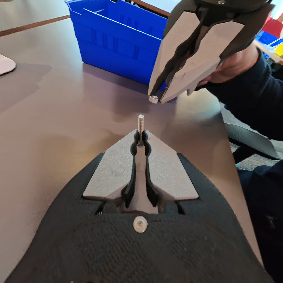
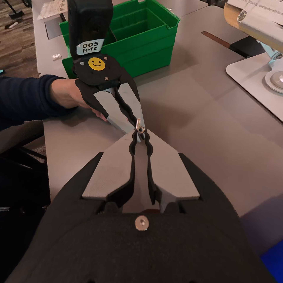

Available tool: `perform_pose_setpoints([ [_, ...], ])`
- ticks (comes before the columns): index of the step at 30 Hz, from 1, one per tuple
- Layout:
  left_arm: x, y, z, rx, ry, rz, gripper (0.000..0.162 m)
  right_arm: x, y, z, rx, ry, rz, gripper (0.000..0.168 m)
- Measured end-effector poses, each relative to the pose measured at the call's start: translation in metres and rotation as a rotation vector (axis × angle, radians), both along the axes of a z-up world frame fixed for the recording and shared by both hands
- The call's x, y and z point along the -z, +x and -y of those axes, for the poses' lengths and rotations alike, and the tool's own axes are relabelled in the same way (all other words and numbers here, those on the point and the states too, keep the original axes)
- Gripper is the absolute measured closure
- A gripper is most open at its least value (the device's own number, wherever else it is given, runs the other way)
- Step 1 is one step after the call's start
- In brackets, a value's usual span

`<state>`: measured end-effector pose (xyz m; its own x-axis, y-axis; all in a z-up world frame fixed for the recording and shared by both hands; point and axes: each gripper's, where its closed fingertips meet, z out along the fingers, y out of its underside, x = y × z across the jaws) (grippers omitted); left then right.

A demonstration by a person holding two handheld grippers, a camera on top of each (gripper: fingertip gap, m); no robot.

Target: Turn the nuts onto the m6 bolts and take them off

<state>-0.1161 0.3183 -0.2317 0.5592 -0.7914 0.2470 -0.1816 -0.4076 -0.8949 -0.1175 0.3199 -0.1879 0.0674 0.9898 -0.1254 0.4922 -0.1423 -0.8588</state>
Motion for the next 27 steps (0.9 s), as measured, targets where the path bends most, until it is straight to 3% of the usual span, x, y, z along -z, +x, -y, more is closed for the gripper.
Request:
perform_pose_setpoints([
  [8, -0.010, 0.005, 0.007, 0.043, -0.064, 0.123, 0.159, -0.012, -0.008, 0.004, -0.071, -0.037, 0.015, 0.162],
  [16, -0.003, 0.003, 0.002, 0.006, 0.009, 0.003, 0.159, -0.006, -0.013, 0.004, -0.095, 0.003, 0.104, 0.162],
  [27, 0.000, 0.002, 0.000, -0.005, 0.031, -0.035, 0.159, 0.005, -0.018, 0.003, -0.102, 0.032, 0.174, 0.162],
])
